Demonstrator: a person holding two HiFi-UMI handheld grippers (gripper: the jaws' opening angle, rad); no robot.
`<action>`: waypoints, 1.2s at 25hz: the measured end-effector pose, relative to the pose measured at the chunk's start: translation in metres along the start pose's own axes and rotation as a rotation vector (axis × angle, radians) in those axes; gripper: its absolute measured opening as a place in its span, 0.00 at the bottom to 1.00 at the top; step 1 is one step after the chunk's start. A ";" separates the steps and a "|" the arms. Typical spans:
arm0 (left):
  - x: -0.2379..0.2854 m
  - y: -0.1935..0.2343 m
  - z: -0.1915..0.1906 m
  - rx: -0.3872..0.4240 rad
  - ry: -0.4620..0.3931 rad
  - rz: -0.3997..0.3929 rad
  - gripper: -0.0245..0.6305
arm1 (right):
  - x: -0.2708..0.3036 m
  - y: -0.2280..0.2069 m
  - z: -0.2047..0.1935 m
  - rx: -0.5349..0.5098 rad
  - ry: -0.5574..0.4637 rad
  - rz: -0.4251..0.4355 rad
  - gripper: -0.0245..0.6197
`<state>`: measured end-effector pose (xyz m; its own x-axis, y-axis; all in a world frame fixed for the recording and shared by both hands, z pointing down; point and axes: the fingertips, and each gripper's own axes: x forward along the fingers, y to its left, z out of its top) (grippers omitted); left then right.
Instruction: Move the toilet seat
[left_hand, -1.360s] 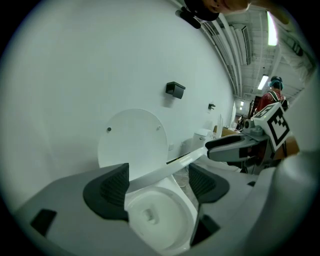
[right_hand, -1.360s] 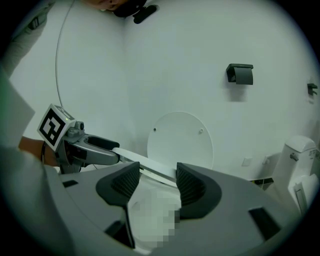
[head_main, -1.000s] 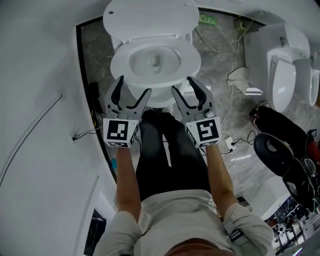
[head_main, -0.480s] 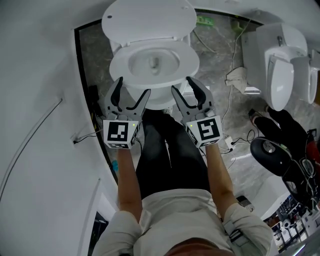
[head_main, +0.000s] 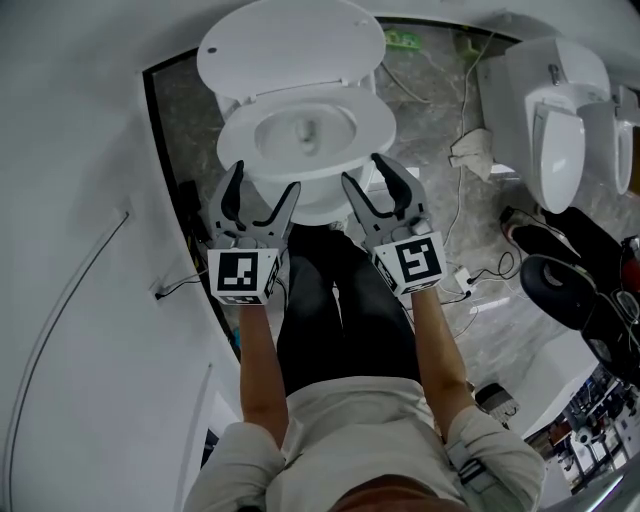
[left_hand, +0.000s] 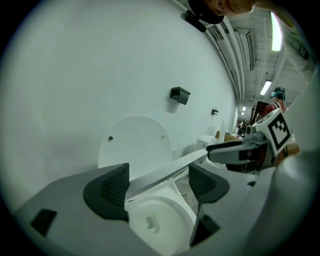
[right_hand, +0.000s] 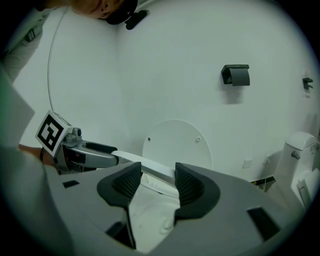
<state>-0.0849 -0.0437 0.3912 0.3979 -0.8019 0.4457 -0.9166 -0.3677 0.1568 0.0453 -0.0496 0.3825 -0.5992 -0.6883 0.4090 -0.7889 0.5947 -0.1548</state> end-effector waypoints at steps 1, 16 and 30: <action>0.000 0.001 0.001 -0.001 -0.002 -0.001 0.64 | 0.001 0.000 0.001 0.000 -0.002 -0.002 0.40; 0.009 0.014 0.015 -0.022 -0.019 -0.004 0.63 | 0.014 -0.005 0.018 0.008 -0.024 -0.025 0.40; 0.023 0.026 0.036 -0.043 -0.052 -0.018 0.62 | 0.029 -0.017 0.036 0.031 -0.054 -0.048 0.40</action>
<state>-0.0981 -0.0883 0.3734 0.4148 -0.8191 0.3962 -0.9096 -0.3627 0.2024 0.0366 -0.0951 0.3647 -0.5664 -0.7378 0.3672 -0.8203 0.5477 -0.1646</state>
